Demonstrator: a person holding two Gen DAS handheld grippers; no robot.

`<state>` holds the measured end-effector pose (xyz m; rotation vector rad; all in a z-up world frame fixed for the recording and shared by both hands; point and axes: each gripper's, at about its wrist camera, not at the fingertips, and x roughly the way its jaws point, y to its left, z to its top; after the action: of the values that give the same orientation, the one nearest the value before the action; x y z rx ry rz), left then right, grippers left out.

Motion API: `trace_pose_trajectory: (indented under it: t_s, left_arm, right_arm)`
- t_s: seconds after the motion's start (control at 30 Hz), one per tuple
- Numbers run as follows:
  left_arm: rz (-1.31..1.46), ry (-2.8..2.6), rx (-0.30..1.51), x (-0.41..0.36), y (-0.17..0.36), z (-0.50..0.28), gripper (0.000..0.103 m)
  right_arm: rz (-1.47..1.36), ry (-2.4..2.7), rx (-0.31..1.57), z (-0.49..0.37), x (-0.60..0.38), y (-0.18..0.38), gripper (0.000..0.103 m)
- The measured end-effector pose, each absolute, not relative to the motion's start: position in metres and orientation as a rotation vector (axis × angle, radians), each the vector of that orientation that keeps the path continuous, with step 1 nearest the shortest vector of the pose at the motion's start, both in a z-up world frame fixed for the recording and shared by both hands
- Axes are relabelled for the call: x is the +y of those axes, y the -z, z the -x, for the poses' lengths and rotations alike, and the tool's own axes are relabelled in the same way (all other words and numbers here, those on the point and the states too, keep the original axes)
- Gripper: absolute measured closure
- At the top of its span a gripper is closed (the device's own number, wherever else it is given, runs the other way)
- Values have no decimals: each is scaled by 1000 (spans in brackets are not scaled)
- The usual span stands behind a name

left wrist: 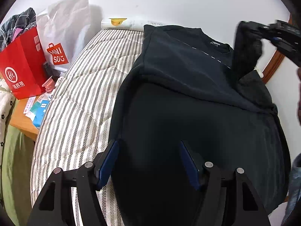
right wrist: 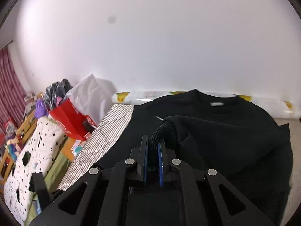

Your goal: Fold small clothes

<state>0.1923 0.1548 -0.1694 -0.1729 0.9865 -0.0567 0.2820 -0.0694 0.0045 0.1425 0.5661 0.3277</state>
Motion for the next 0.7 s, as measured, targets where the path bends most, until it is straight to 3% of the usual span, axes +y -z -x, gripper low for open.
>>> trace_pose_trajectory:
  t_s: [0.13, 0.2, 0.3, 0.7]
  left_arm:
    - [176, 38, 987, 154, 162, -202, 39]
    - [170, 32, 979, 151, 157, -206, 39]
    - [169, 54, 965, 142, 148, -215, 39]
    - [137, 153, 846, 98, 135, -295, 39]
  right_arm:
    - [-157, -350, 627, -304, -54, 15, 87]
    - [-151, -338, 658, -309, -57, 25, 68]
    - [-140, -299, 628, -295, -77, 30, 55]
    - [-52, 60, 725, -225, -221, 107, 56]
